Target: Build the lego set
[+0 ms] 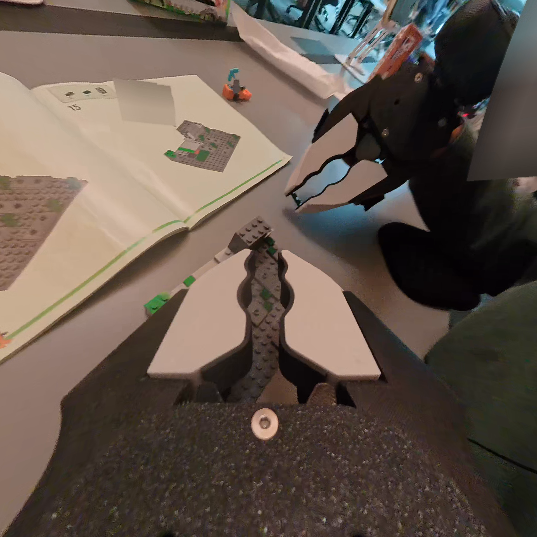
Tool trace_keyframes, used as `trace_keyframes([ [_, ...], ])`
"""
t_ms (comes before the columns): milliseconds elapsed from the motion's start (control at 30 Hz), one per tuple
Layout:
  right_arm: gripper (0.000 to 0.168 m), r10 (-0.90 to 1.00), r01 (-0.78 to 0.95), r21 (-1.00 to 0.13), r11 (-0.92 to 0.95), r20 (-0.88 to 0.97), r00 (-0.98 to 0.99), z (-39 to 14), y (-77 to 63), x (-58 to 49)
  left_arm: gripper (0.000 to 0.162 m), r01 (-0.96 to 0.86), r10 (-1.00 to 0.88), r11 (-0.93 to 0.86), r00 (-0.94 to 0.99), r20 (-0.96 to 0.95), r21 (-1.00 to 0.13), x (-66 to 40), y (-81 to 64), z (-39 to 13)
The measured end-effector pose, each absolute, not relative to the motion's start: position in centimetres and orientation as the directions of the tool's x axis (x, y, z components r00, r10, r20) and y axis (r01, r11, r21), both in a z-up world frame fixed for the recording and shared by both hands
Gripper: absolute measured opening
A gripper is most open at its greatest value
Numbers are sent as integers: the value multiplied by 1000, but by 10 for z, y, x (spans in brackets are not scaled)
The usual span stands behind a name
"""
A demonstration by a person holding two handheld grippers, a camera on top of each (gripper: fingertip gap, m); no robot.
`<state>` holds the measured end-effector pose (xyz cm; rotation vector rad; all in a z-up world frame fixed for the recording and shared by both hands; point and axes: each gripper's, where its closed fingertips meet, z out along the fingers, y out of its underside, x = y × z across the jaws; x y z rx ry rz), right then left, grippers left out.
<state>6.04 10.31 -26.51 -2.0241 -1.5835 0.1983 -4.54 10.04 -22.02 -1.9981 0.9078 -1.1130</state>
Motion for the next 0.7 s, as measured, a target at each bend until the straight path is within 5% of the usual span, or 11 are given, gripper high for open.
trace_keyframes([
  [33,16,935,862,-478,-165,202,292,-269,103,67,14,-256,-820,-524,411,399,-812,-48,103,-222],
  [233,16,949,899,-382,-216,134,285,-277,106,80,14,-299,-804,-495,513,301,-816,-70,118,-234],
  [700,25,949,864,-443,-239,81,304,-278,112,72,14,-263,-784,-510,533,317,-819,-82,123,-234],
])
